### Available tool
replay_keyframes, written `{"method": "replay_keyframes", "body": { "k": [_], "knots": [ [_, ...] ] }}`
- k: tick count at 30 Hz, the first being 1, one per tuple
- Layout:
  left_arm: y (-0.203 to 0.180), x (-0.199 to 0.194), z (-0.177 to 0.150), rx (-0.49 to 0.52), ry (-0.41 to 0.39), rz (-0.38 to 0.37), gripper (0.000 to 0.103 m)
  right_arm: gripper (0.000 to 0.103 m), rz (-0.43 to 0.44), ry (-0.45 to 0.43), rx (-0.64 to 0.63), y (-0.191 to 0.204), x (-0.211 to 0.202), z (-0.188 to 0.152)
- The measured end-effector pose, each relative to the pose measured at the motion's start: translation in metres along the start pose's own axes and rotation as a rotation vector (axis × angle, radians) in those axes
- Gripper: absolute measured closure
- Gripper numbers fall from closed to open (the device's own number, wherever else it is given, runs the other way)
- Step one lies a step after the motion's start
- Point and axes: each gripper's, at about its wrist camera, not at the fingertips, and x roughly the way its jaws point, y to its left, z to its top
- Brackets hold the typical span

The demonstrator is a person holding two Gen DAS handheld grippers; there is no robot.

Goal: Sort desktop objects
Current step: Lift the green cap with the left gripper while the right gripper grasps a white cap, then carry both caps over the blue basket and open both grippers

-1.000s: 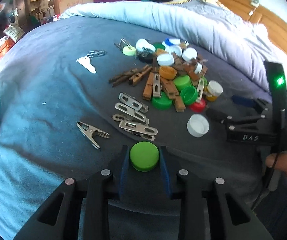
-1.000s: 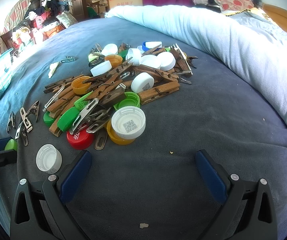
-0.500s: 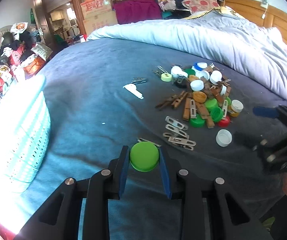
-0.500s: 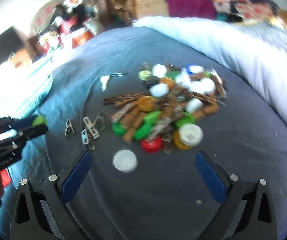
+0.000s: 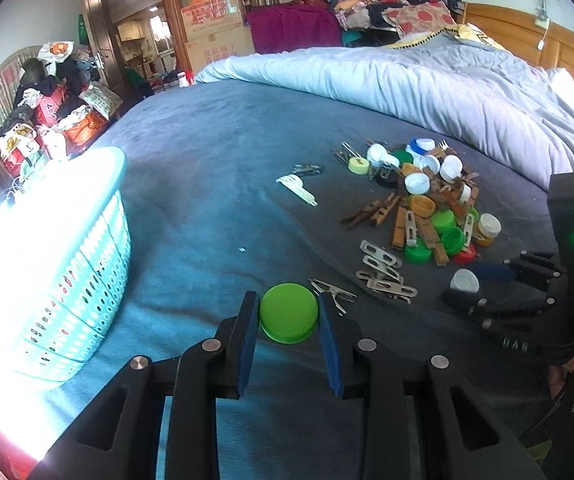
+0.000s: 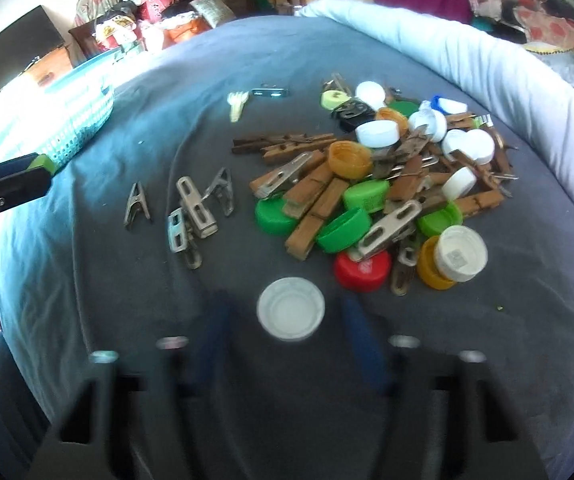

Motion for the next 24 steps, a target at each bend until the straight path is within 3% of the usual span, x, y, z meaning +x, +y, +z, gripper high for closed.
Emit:
{"method": "replay_keyframes", "body": {
  "k": [1,12,24],
  "knots": [
    [0.002,-0.002,0.001,-0.005,-0.009,0.003,0.073,0.073,0.01,-0.004,0.018,-0.004,-0.001,-0.001],
    [0.033,-0.032,0.008,-0.019,-0.08,0.066,0.073,0.074,0.05,-0.05,0.001,0.014,-0.026,0.009],
    [0.094,-0.078,0.019,-0.108,-0.161,0.213,0.073,0.074,0.165,-0.202,-0.17,0.104,-0.085,0.095]
  ]
}}
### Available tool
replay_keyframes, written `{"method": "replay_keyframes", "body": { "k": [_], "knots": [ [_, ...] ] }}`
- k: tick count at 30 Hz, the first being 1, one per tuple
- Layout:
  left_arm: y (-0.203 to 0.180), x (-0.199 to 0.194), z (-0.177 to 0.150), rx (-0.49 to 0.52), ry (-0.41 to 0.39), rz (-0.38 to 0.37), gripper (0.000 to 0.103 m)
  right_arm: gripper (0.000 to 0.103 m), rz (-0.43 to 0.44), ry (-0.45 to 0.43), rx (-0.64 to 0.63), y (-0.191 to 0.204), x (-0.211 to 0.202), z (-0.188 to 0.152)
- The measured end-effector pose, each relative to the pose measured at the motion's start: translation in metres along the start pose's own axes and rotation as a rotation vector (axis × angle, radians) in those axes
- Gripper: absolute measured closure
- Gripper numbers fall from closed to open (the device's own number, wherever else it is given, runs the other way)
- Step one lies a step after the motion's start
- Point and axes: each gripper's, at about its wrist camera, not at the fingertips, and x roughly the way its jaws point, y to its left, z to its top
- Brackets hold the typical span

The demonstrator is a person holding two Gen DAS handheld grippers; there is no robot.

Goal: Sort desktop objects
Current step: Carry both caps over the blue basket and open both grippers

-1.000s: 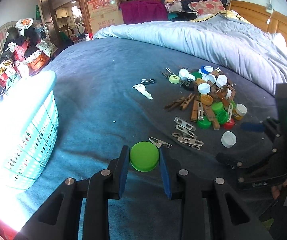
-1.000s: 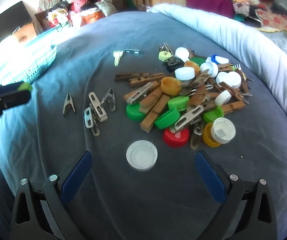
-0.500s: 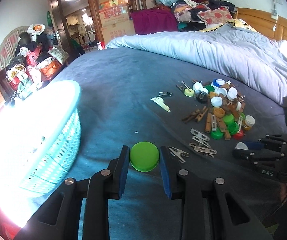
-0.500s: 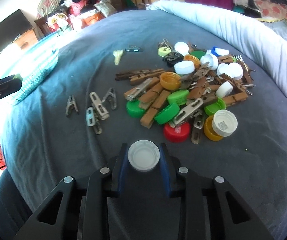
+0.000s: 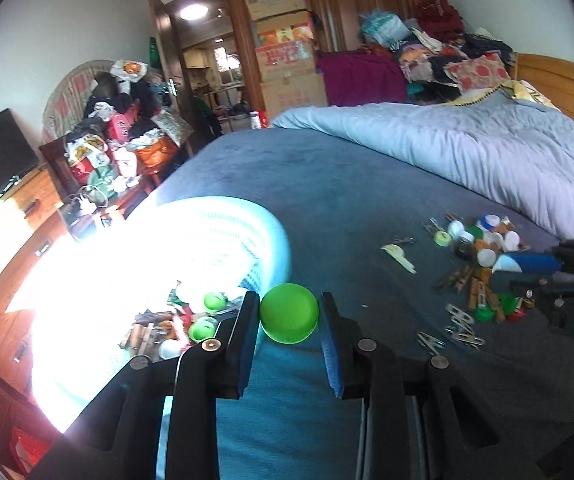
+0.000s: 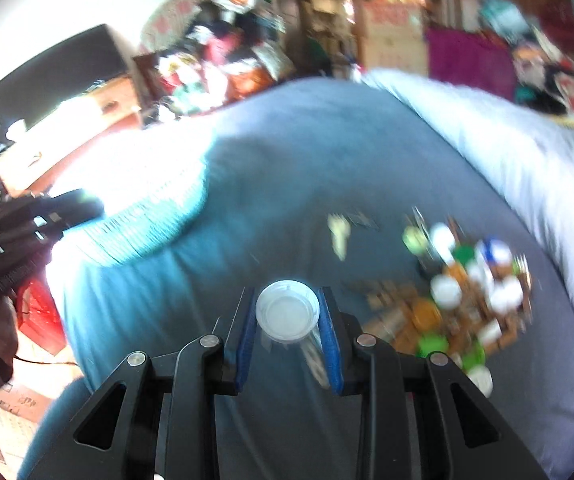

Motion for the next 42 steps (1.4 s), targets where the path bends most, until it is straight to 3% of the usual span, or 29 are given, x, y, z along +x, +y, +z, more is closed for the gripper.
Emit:
{"method": "replay_keyframes", "body": {
  "k": [13,24,27,34,42],
  "knots": [
    [0.067,-0.011,0.012,-0.057,-0.013,0.121,0.073,0.074,0.112,-0.089,-0.149,0.1,0.005,0.105],
    [0.099,0.003,0.007,-0.084,0.005,0.148,0.073,0.074,0.136,-0.069,-0.219,0.138,0.038,0.134],
    [0.107,0.019,0.006,-0.101,0.047,0.123,0.072,0.074,0.146,-0.044,-0.216,0.143,0.051,0.14],
    [0.14,0.073,0.003,-0.179,0.248,0.002,0.073,0.074,0.175,0.036,-0.193,0.15,0.082,0.151],
    [0.162,0.083,0.005,-0.222,0.271,-0.024,0.072,0.074,0.188,0.076,-0.184,0.157,0.104,0.151]
  ]
}}
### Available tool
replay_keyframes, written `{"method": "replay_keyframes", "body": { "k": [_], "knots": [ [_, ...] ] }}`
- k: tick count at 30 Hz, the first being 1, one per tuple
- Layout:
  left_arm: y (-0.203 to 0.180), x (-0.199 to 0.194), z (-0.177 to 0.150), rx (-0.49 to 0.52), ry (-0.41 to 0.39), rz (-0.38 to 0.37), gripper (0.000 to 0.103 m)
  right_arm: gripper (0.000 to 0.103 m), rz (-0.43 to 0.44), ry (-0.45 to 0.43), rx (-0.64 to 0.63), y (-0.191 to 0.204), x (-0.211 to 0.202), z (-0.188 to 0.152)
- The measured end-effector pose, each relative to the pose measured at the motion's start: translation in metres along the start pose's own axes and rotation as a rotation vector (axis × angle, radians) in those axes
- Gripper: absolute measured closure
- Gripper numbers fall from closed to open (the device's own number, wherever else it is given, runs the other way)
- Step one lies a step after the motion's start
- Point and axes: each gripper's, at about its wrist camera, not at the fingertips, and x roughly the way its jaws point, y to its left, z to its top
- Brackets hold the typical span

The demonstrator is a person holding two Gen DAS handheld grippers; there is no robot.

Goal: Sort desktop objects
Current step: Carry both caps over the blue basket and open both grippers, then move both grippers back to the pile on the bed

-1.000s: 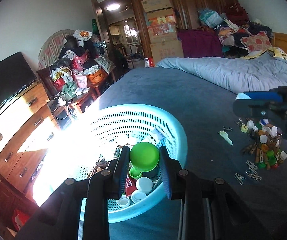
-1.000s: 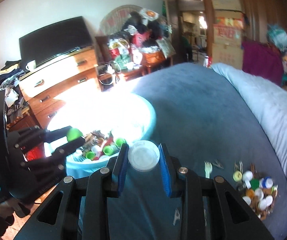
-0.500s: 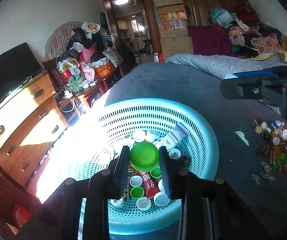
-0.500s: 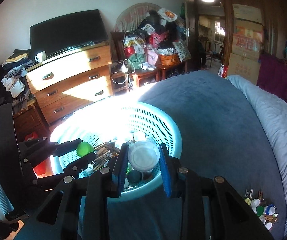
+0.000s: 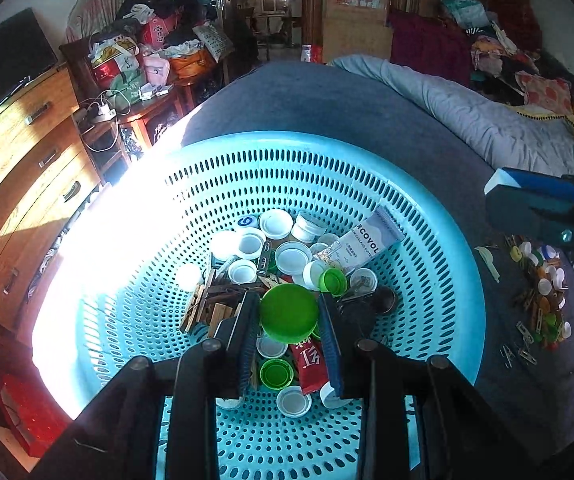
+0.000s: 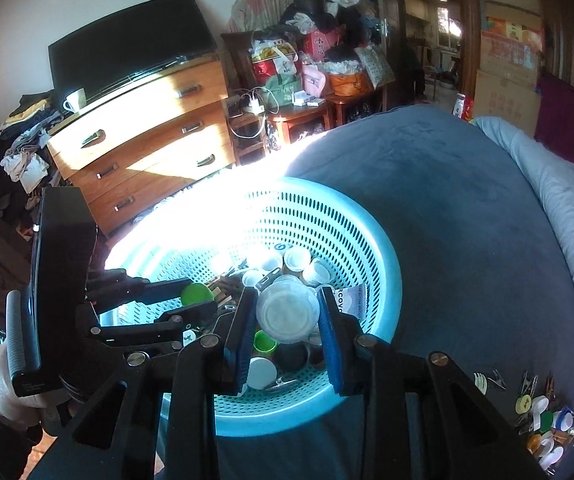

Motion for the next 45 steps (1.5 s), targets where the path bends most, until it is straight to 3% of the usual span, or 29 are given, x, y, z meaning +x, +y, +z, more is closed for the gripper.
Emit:
{"method": "replay_keyframes", "body": {
  "k": [11,12,13,15,22,24,26,27,29,32,34,37,41,45],
  "knots": [
    [0.006,0.007,0.004,0.005,0.001,0.012,0.072,0.073,0.005,0.006,-0.021,0.009,0.006,0.004],
    [0.005,0.007,0.004,0.008,0.003,0.019,0.071,0.064,0.0,0.006,-0.027,0.01,0.006,0.004],
    [0.005,0.006,0.003,0.01,0.002,0.031,0.064,0.04,-0.004,0.001,-0.028,0.011,0.004,0.004],
    [0.006,0.001,0.002,0.01,-0.015,0.056,0.057,0.023,-0.006,-0.026,-0.027,0.011,-0.004,0.003],
    [0.002,-0.03,-0.003,-0.003,-0.068,0.026,0.057,0.025,-0.037,-0.128,-0.025,0.001,-0.059,-0.015],
    [-0.014,-0.047,-0.007,0.035,-0.105,0.003,0.057,0.022,-0.067,-0.186,-0.004,-0.01,-0.09,-0.038],
    [-0.04,-0.068,-0.017,0.101,-0.153,-0.037,0.057,0.013,-0.12,-0.229,0.023,-0.023,-0.12,-0.069],
    [-0.054,-0.077,-0.023,0.138,-0.172,-0.065,0.055,0.0,-0.15,-0.239,0.04,-0.031,-0.132,-0.087],
    [-0.091,-0.09,-0.04,0.233,-0.204,-0.129,0.047,0.0,-0.22,-0.214,0.098,-0.055,-0.151,-0.13],
    [-0.144,-0.086,-0.064,0.338,-0.205,-0.207,0.042,0.0,-0.312,-0.134,0.222,-0.102,-0.162,-0.198],
    [-0.172,-0.063,-0.074,0.361,-0.143,-0.269,0.042,0.0,-0.365,-0.065,0.323,-0.135,-0.163,-0.247],
    [-0.198,-0.011,-0.08,0.301,-0.013,-0.306,0.042,0.001,-0.426,0.043,0.41,-0.17,-0.158,-0.311],
    [-0.221,0.057,-0.079,0.219,0.142,-0.294,0.042,0.006,-0.439,0.088,0.475,-0.191,-0.152,-0.351],
    [-0.246,0.084,-0.078,0.159,0.199,-0.274,0.042,0.006,-0.428,0.079,0.502,-0.205,-0.143,-0.372]
  ]
}}
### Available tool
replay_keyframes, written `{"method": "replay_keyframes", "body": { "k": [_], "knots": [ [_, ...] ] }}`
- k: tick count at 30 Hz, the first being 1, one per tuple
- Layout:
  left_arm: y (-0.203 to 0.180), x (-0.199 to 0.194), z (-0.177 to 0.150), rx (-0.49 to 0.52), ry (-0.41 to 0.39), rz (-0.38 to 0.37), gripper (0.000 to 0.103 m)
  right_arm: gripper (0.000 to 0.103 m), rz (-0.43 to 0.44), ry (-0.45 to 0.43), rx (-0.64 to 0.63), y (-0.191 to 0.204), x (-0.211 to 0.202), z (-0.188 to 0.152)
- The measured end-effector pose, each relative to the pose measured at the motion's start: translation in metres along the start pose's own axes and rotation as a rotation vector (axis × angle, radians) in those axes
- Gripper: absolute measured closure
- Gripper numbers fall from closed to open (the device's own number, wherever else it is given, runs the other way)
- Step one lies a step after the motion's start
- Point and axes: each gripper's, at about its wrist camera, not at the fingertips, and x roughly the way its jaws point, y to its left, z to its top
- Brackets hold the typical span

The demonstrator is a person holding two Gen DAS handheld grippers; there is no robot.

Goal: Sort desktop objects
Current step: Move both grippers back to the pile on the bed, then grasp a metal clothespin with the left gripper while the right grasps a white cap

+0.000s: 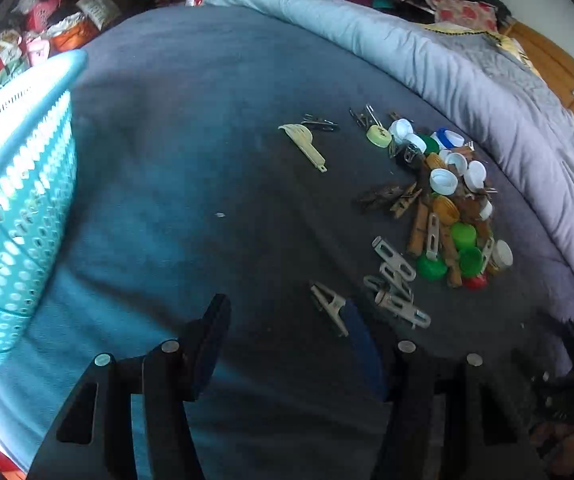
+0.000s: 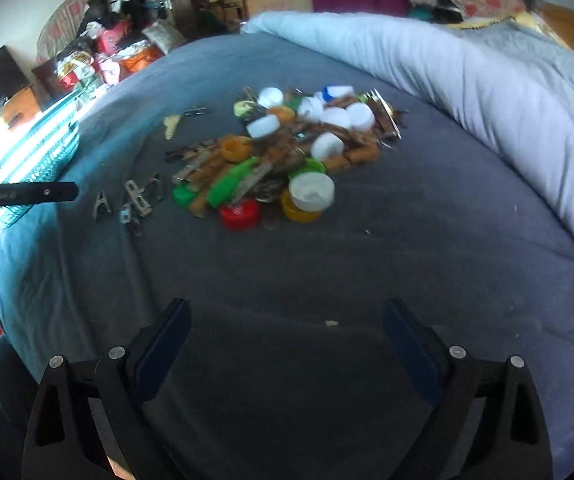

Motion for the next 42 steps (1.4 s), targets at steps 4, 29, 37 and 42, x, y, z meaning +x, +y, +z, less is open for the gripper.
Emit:
{"method": "replay_keyframes", "body": {
  "k": [4,29,37,42],
  "knots": [
    [-0.018,0.018,0.002,-0.025,0.016,0.03,0.042,0.004,0.007,-0.013,-0.052,0.003,0.008,-0.005],
    [-0.009,-0.002,-0.021,-0.024,-0.069,0.13,0.085,0.019,0.1,-0.088,-0.023,-0.027,0.017,0.027],
    [-0.007,0.008,-0.023,-0.023,-0.048,0.111,0.085,0.056,0.11,-0.076,-0.071,-0.027,0.038,0.058],
    [-0.01,0.011,-0.022,-0.01,-0.049,0.111,0.085,0.061,0.085,-0.055,-0.072,-0.025,0.048,0.06]
  ]
}}
